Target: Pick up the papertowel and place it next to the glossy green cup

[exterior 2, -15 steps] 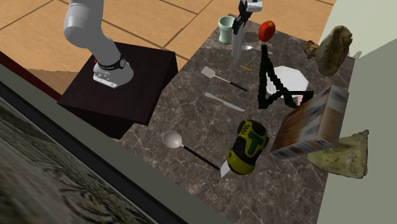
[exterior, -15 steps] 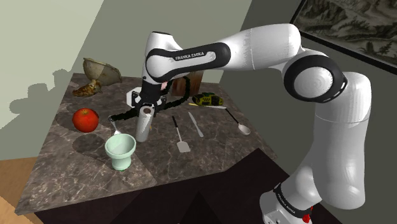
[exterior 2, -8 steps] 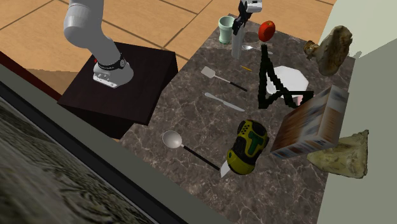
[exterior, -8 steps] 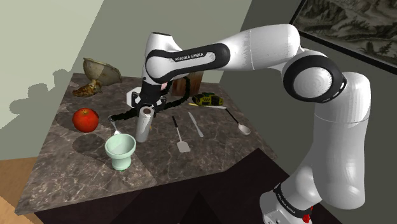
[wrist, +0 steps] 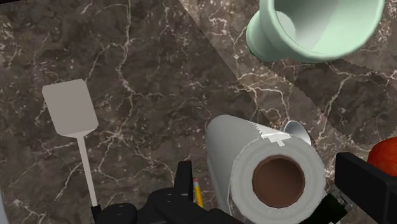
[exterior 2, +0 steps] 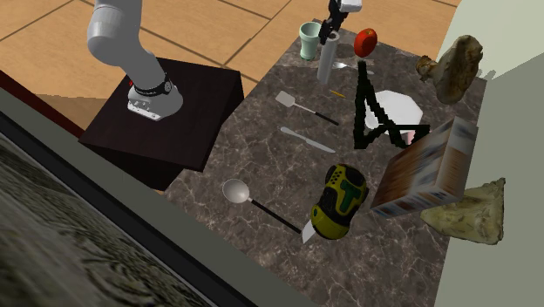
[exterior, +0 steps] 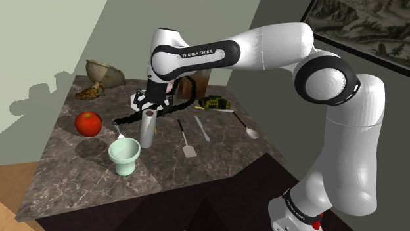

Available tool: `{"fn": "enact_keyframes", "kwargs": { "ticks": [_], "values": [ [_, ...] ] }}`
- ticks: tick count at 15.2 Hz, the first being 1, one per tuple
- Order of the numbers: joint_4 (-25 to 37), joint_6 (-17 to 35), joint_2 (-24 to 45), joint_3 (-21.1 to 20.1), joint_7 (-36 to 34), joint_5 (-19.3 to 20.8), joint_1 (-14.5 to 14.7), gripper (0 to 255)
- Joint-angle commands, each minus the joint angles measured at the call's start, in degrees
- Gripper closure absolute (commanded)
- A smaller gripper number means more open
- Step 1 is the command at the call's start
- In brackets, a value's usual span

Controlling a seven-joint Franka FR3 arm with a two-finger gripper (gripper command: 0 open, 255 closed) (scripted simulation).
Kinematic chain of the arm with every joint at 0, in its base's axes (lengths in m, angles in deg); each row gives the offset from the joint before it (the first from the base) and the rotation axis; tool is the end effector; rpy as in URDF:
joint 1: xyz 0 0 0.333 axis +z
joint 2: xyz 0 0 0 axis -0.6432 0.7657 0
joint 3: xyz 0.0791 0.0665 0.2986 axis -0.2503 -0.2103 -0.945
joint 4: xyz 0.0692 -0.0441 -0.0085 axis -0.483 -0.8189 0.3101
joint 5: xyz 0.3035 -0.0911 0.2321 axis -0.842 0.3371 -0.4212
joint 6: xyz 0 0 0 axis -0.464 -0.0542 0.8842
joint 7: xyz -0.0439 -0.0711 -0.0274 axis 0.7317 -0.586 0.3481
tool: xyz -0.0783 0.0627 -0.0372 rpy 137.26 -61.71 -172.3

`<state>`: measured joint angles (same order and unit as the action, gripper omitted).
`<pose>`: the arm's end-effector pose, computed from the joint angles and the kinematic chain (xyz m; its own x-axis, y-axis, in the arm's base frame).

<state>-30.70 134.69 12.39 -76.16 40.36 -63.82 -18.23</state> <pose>0.6244 0.3075 0.3341 0.8904 -0.4383 -0.1233 -0.4488 -0.8904 -0.0760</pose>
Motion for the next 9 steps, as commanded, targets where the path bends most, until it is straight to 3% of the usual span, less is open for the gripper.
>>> {"fn": "enact_keyframes", "kwargs": {
  "ticks": [1, 9],
  "values": [
    [1.2, -2.6, -1.3, 0.0, -0.1, 0.0, -0.2, 0],
    [2.0, -3.9, -1.8, 0.1, -0.1, 0.1, -0.3, 0]
  ]
}}
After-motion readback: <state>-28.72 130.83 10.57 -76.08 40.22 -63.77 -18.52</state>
